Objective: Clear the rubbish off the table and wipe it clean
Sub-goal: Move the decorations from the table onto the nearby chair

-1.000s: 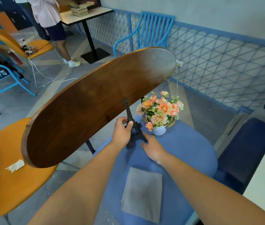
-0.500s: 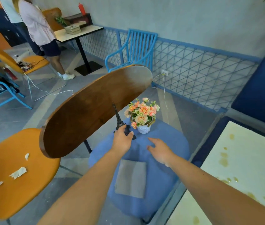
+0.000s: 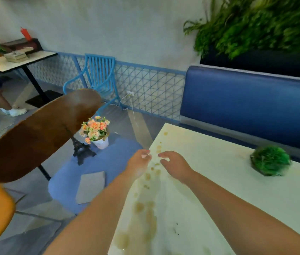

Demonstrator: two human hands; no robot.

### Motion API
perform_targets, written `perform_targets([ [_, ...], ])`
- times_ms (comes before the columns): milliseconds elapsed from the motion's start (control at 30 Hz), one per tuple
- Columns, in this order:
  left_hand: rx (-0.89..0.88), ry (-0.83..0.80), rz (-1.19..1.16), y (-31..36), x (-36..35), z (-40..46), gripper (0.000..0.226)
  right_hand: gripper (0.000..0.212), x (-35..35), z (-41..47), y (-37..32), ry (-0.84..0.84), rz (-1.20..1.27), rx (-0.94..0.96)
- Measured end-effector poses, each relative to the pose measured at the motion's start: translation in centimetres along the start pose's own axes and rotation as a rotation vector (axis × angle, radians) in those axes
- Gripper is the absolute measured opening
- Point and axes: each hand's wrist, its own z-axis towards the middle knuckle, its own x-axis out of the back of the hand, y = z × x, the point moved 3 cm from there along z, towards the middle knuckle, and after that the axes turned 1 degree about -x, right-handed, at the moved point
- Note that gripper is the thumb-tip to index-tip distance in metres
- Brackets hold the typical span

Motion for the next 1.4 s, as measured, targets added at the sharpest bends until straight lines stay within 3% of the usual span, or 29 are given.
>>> perform_targets([
  [167, -0.053, -0.127, -0.049, 5.1, -8.8, -3.9, 0.022, 0.026, 7.2, -6.7, 5.7, 0.109, 0.046, -0.113],
  [433, -0.208, -0.264, 0.073, 12.9, -18.4, -8.0, 0.029, 0.029, 16.8, -13.7, 12.7, 0.291, 0.048, -0.255],
  [867, -0.262, -0.413, 0.138, 19.0, -28.9, -3.9, 0.029, 0.033, 25.3, -12.2, 23.4, 0.508, -0.007, -0.493],
  [1067, -0.261, -0.472, 0.219, 20.0, -33.4, -1.0, 0.012, 0.040, 27.5, -9.8, 27.0, 0.551, 0.054, -0.559],
  [1167, -0.233, -0.461, 0.262, 19.7, -35.3, 0.5, 0.040, 0.040, 28.0, -8.9, 28.3, 0.593, 0.123, -0.566],
  [1400, -0.203, -0.403, 0.165, 20.0, -37.6, 1.5, 0.054, 0.035, 27.2, -7.5, 29.7, 0.611, 0.294, -0.535],
])
